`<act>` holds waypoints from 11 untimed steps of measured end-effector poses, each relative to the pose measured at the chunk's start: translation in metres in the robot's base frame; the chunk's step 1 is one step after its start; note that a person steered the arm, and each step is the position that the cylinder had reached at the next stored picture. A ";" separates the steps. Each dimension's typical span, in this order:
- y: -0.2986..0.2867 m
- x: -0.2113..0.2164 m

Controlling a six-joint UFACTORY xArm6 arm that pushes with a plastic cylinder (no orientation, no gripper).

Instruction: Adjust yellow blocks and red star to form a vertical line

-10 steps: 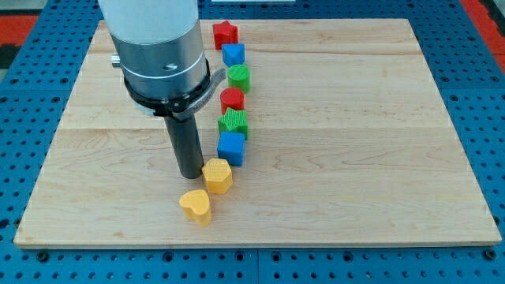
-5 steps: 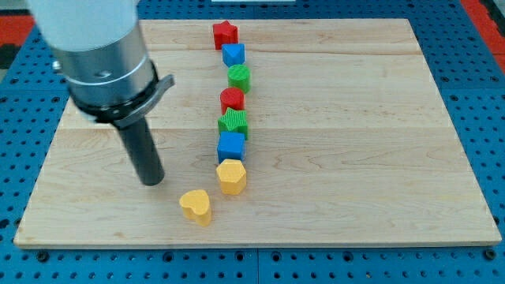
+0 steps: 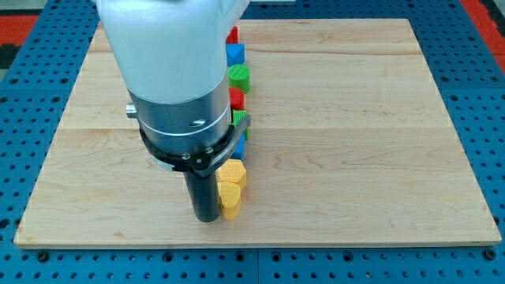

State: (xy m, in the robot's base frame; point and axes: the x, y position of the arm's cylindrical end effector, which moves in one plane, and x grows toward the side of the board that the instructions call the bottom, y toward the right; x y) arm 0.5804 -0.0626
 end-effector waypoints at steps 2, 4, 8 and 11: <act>-0.098 0.002; -0.104 0.000; -0.124 -0.218; -0.023 -0.353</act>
State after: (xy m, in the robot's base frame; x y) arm 0.2270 -0.0853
